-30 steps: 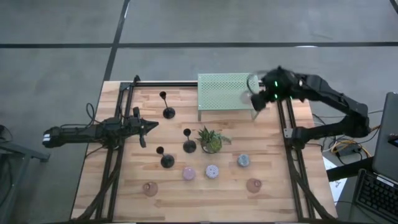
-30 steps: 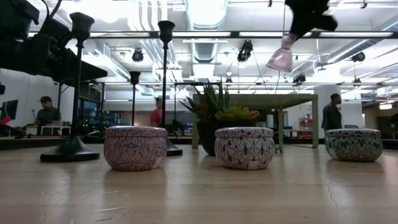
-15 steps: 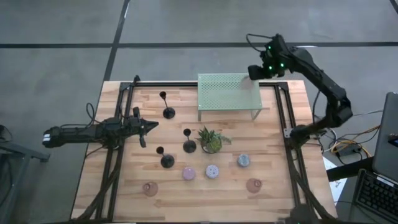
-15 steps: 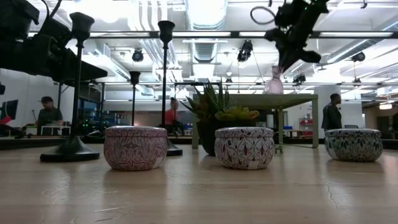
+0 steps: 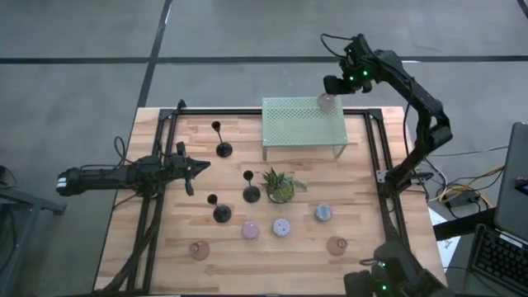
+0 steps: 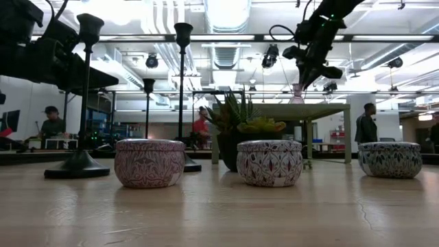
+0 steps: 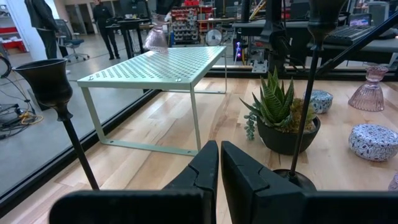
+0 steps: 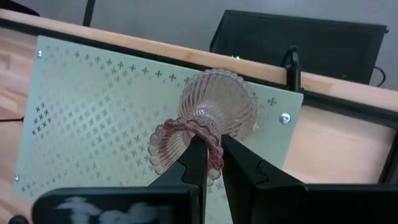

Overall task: Pick & Place candle stick holders
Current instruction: Put the top glass candle holder on the shelf

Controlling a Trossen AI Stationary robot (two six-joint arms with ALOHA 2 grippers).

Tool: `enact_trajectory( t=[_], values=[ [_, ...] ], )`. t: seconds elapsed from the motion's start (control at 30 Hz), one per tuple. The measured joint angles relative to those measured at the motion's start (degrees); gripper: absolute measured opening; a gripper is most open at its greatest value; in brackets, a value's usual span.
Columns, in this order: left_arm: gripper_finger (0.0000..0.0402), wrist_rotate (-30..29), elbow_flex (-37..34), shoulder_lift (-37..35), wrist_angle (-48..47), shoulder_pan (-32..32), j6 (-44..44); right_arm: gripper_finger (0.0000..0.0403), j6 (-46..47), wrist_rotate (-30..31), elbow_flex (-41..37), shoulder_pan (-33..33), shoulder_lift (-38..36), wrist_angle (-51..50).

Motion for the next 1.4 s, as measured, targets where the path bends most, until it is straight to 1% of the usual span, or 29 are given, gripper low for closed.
enact_trajectory(
  t=[0.27,0.43,0.9,1.03,1.4],
  values=[
    [0.0023,0.0,0.0,0.0,0.0,0.0,0.0,0.0028,-0.3,0.3,7.9,-0.6,4.6,-10.9],
    [0.0023,0.0,0.0,0.0,0.0,0.0,0.0,0.0028,-1.3,0.4,8.9,-0.6,5.2,-11.1],
    [0.0023,0.0,0.0,0.0,0.0,0.0,0.0,0.0031,-3.0,0.0,7.6,-0.6,5.2,-10.8],
    [0.0023,0.0,0.0,0.0,0.0,0.0,0.0,0.0050,-4.2,0.3,7.5,-0.6,5.2,-10.6],
    [0.0023,0.0,0.0,0.0,0.0,0.0,0.0,0.0141,-5.0,0.5,7.4,-0.5,4.7,-10.3]
  ],
)
